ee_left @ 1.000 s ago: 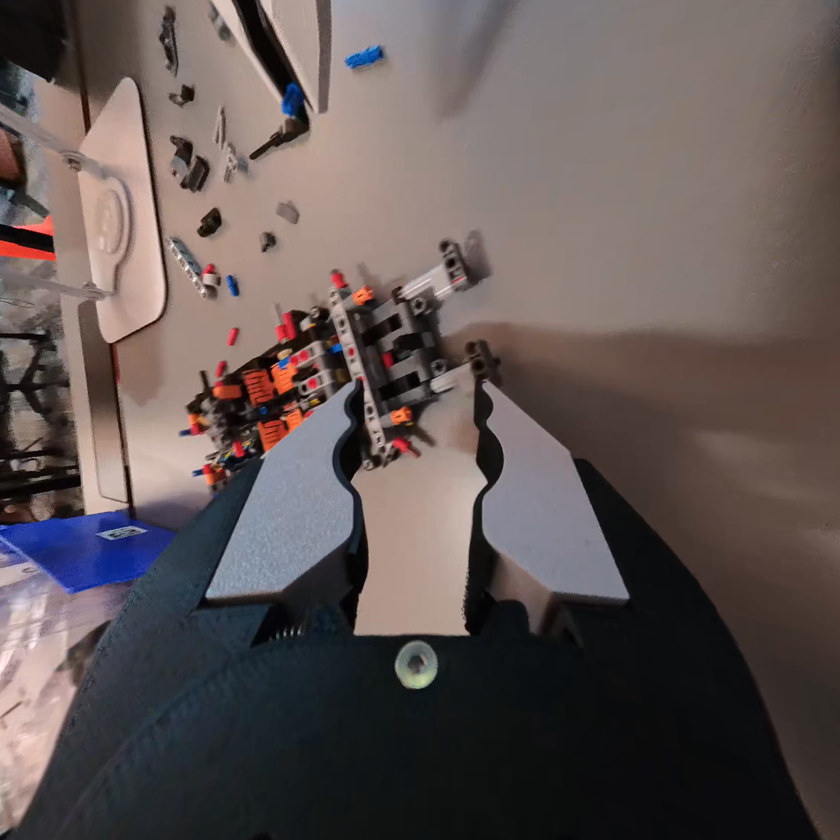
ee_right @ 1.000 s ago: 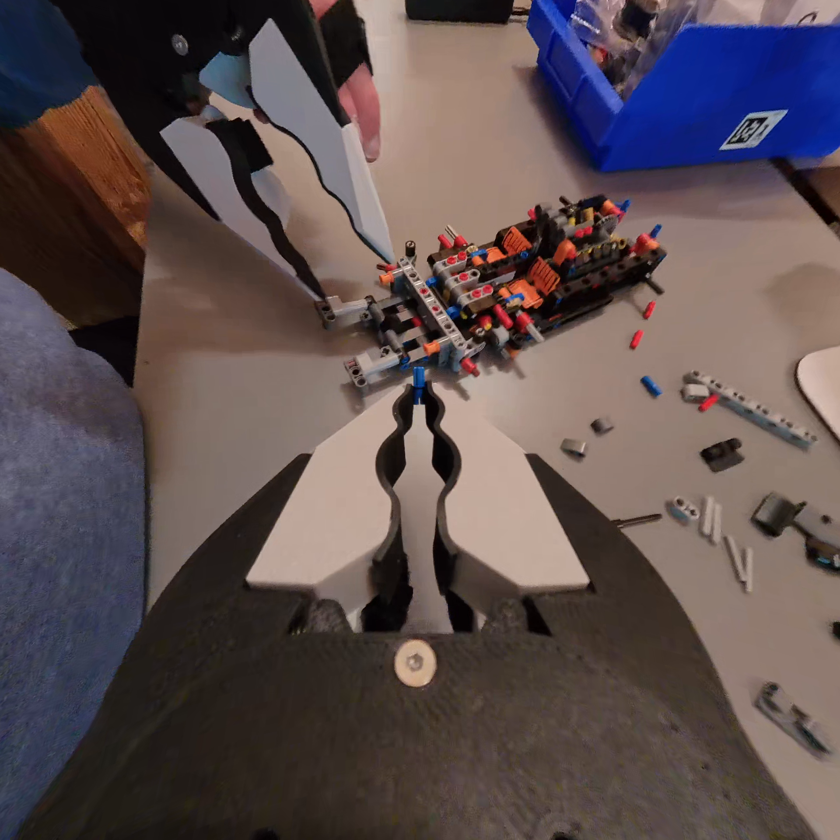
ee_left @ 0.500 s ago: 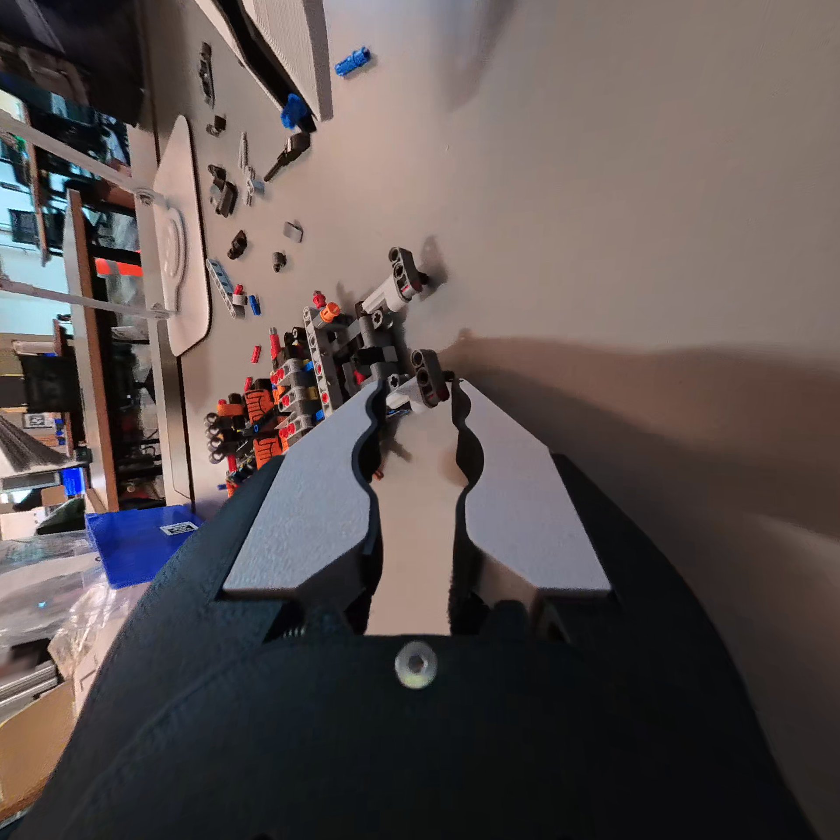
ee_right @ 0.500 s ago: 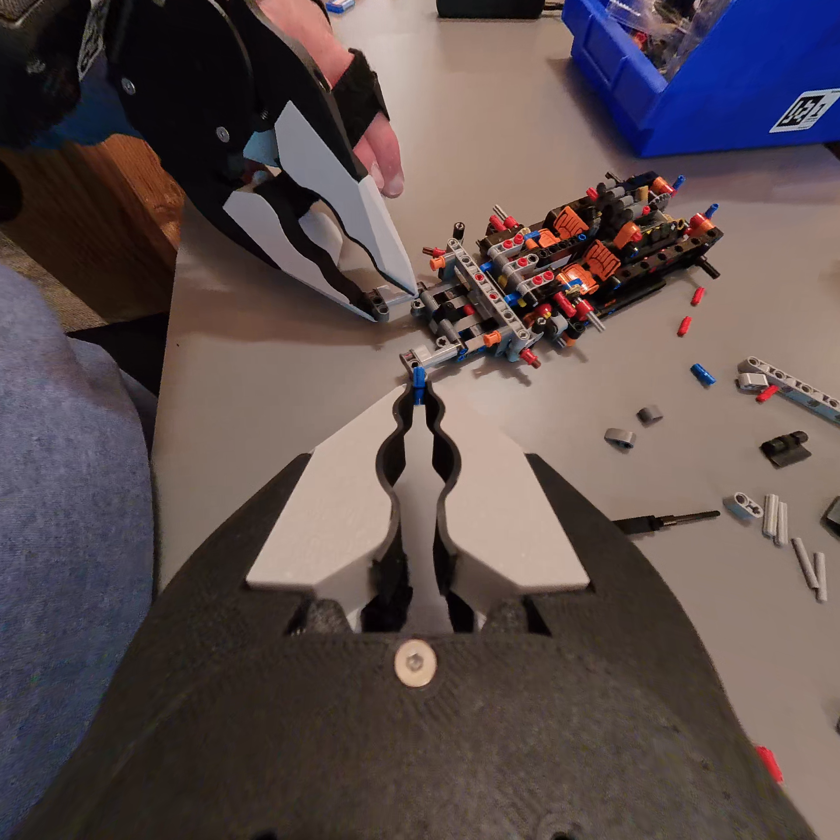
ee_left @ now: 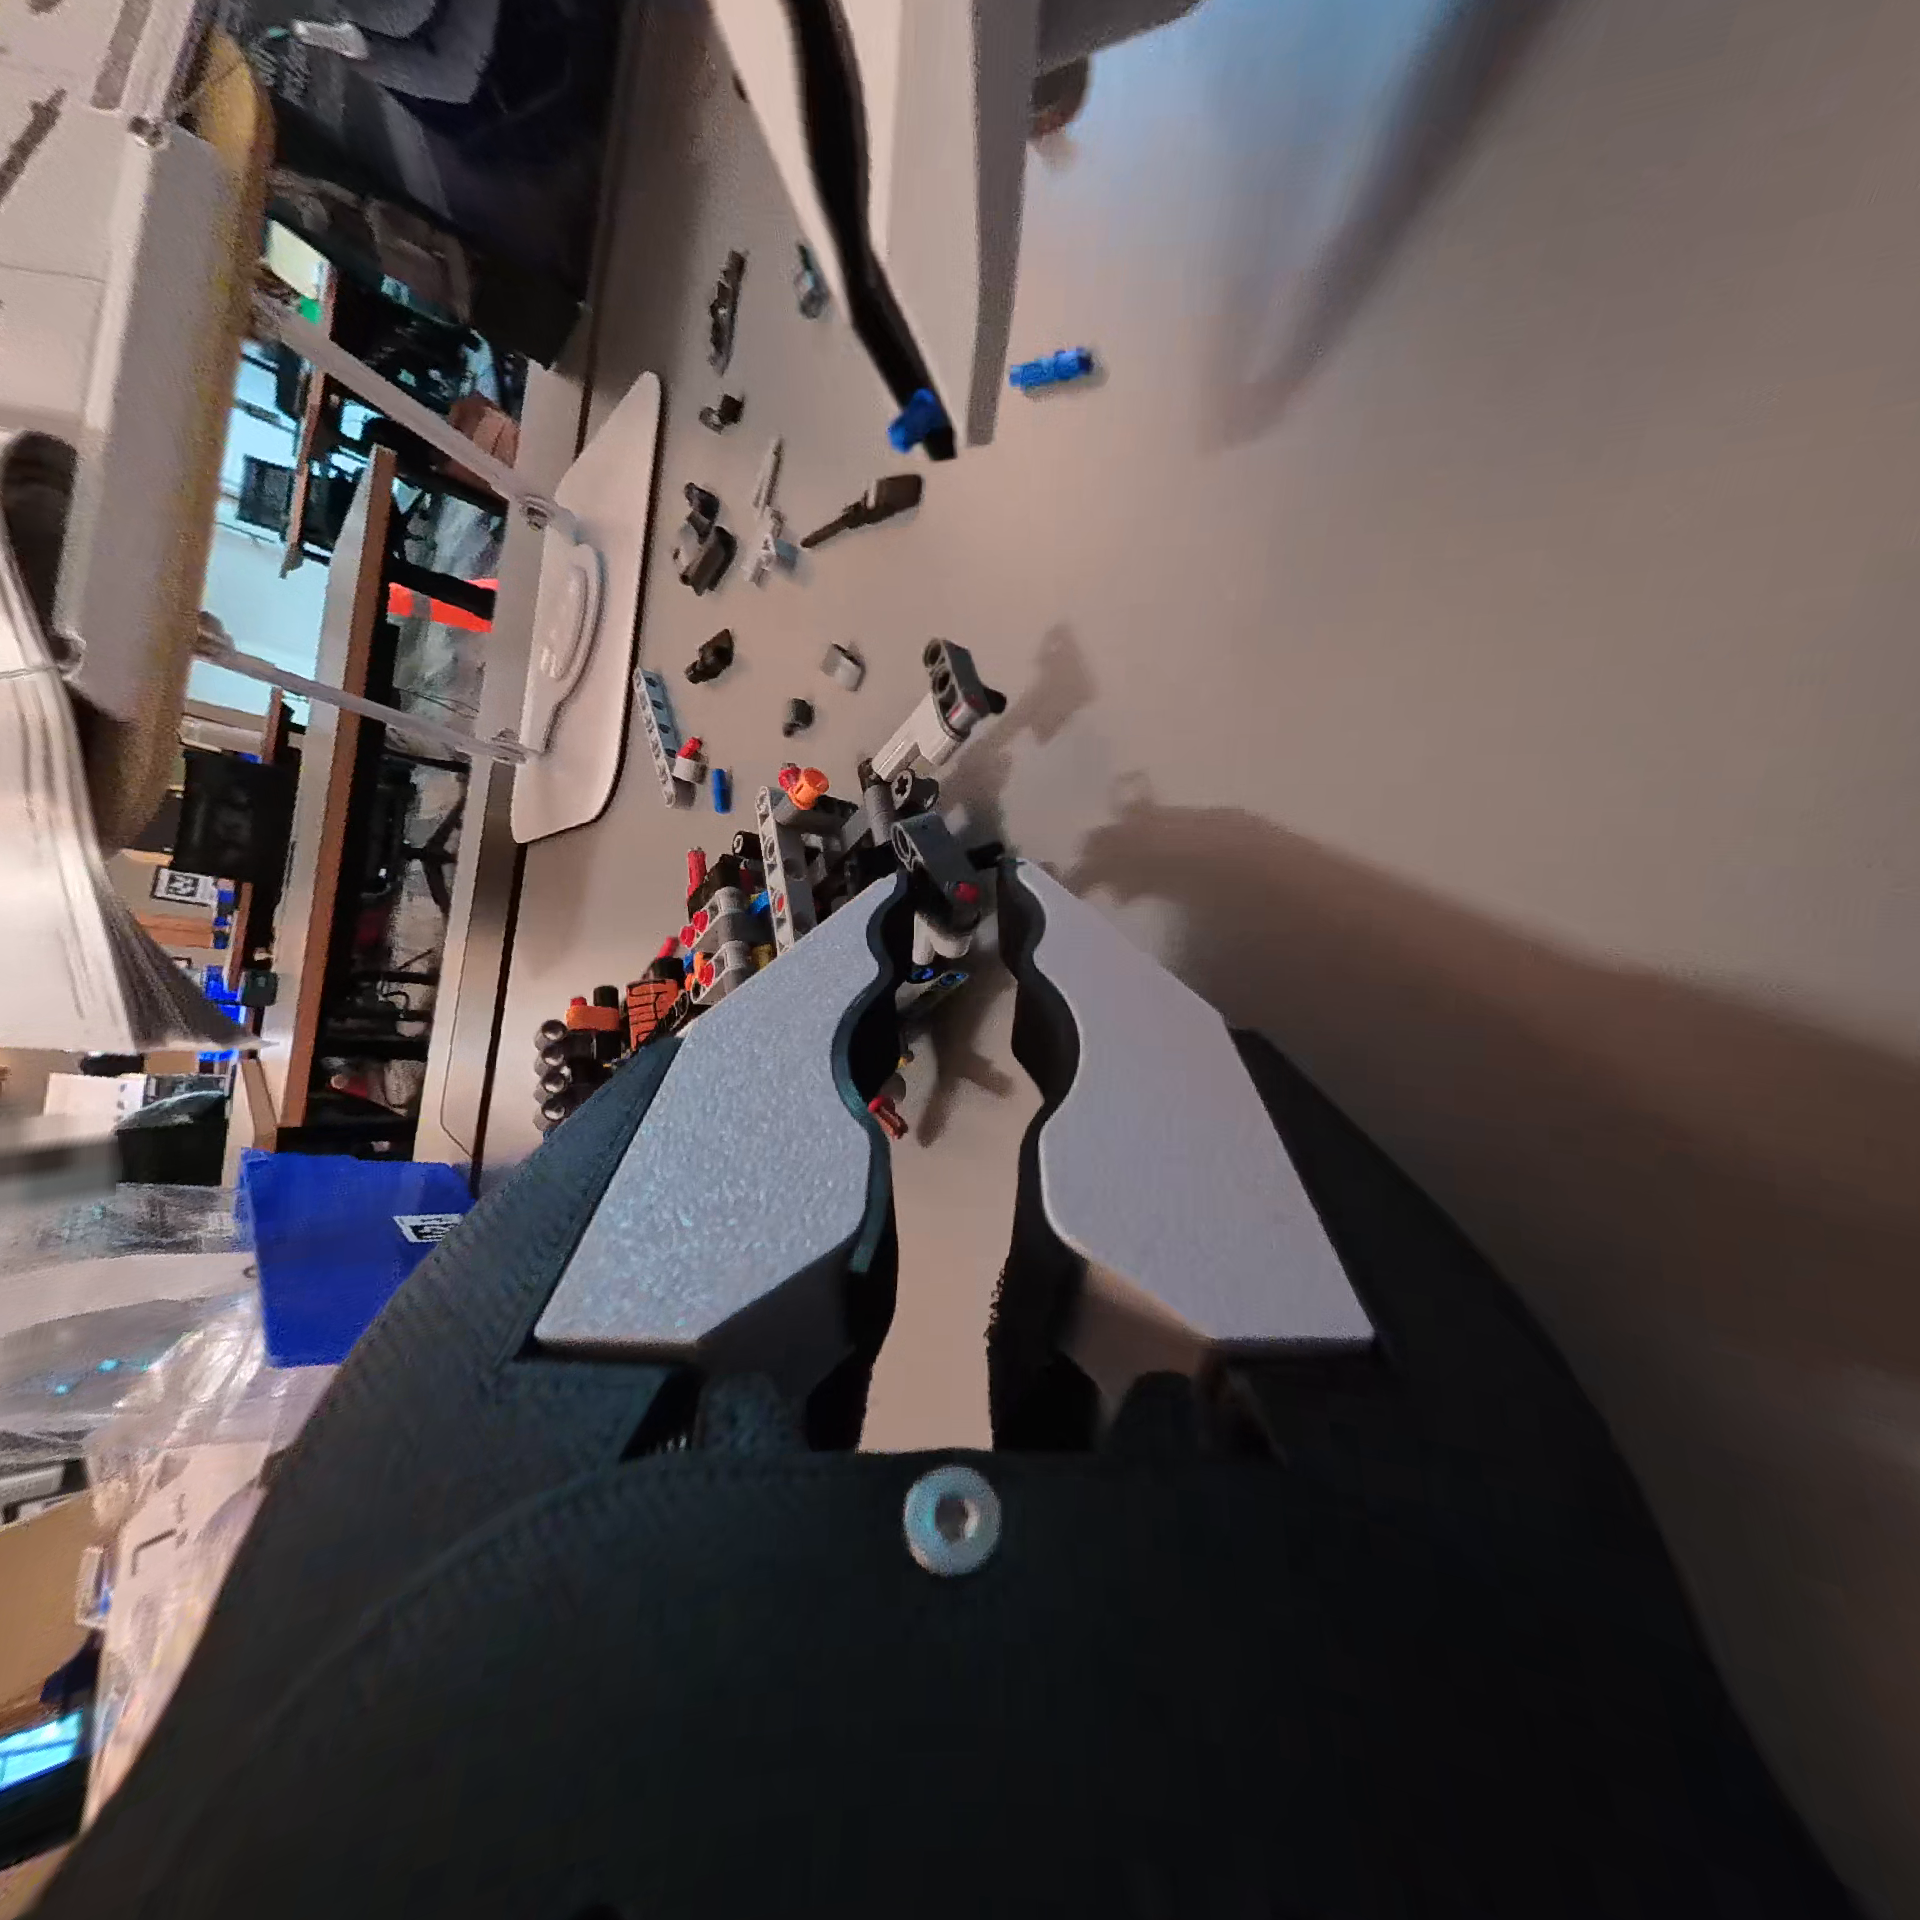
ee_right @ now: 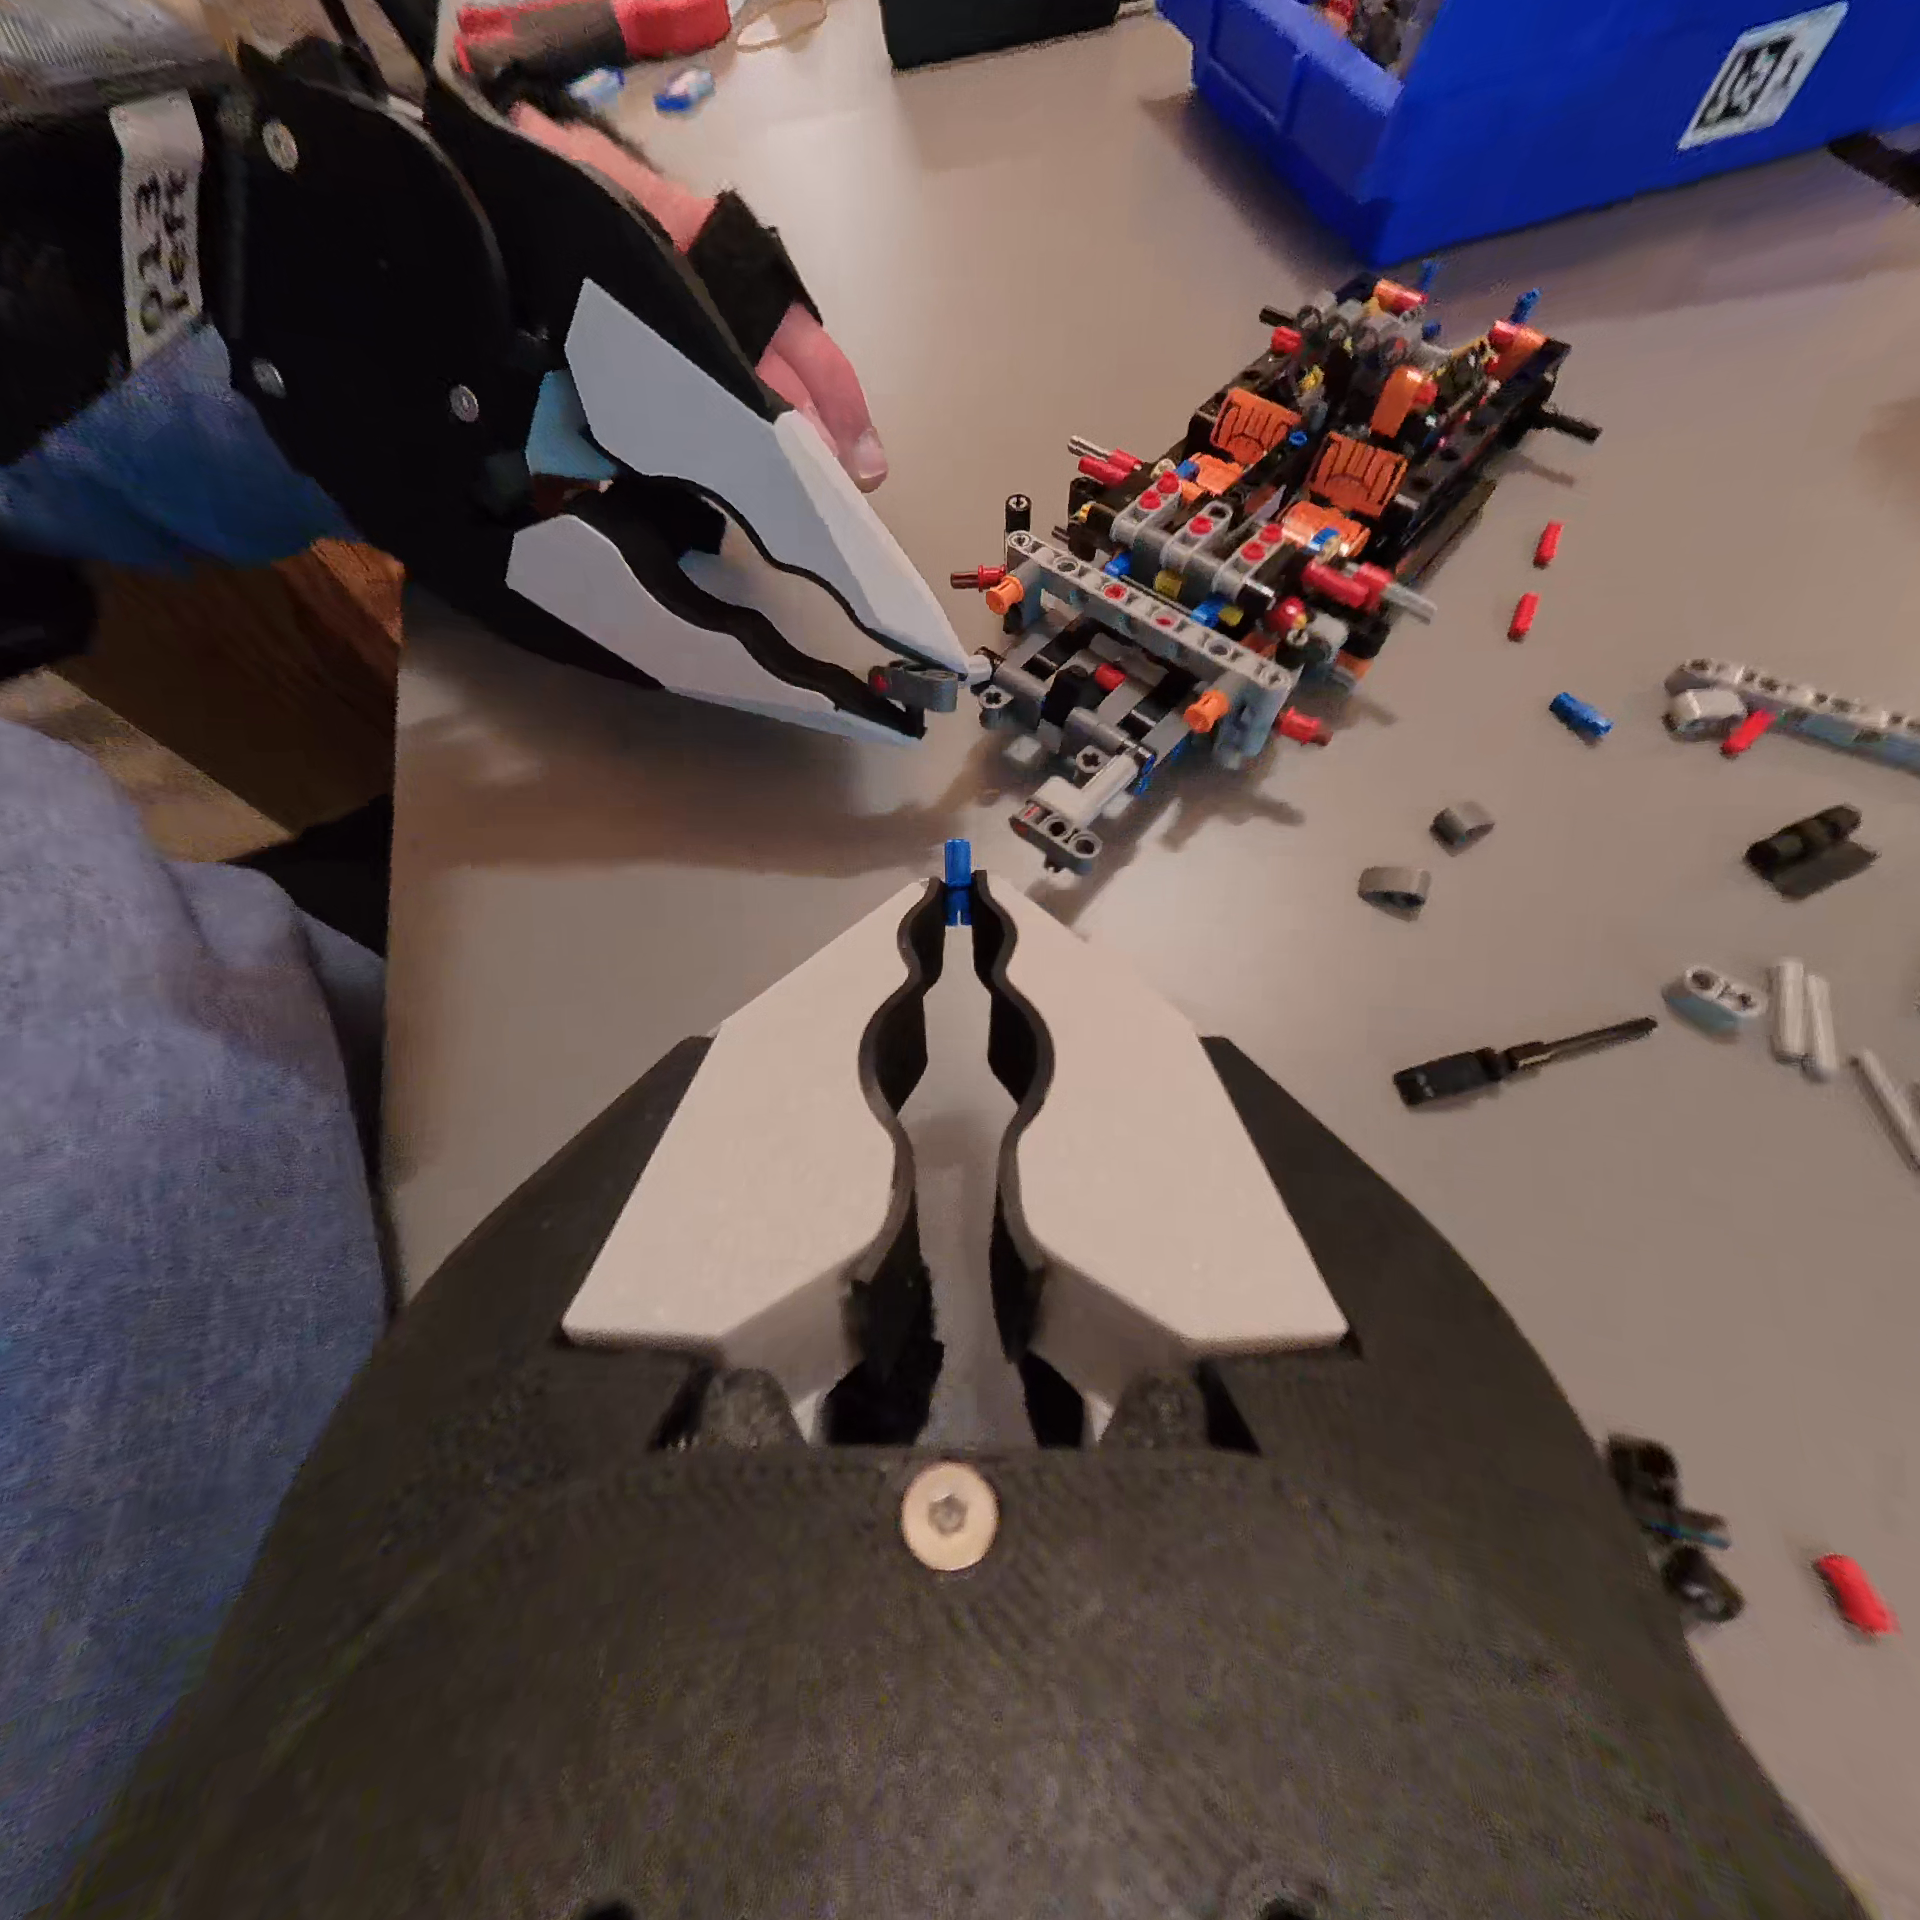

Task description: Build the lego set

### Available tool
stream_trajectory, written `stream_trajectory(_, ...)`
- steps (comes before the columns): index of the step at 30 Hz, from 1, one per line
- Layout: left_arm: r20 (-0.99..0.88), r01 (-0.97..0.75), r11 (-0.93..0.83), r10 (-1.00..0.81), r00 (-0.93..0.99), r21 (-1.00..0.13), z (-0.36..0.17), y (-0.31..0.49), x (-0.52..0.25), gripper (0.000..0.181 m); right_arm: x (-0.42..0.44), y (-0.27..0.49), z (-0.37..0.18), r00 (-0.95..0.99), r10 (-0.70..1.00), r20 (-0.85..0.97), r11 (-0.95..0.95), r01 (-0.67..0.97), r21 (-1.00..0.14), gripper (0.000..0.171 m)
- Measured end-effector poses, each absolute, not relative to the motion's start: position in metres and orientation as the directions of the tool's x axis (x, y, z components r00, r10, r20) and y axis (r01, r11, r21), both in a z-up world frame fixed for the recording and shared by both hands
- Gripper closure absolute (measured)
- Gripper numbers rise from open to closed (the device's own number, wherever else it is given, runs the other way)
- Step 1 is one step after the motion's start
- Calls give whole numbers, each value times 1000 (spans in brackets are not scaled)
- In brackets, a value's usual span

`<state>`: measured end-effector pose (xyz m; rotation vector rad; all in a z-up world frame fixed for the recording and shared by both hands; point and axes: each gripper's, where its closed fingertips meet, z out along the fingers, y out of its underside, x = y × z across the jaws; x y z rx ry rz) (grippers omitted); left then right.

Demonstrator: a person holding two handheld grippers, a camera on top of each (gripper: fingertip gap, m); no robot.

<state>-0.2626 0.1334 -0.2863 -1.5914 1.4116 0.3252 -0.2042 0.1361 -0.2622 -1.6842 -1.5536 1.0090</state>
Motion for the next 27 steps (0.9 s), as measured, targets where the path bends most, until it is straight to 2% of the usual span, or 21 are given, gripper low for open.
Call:
stream_trajectory(5,-709,-844,100,-600,372,-528,-275,140,-257,168,-205,128,-272,32,946,-322,-294,500,-814,169)
stream_trajectory(12,-659,-778,70,-581,476,-624,-257,147,-252,173,-232,124,-277,48,887,-459,-430,446,-785,169)
stream_trajectory(20,-623,-728,47,-558,549,-684,-238,152,-257,173,-250,132,-274,61,859,-508,-486,404,-775,169)
stream_trajectory(27,-523,-623,14,-559,644,-782,-203,160,-257,174,-263,150,-241,-8,844,-536,-519,232,-822,169)
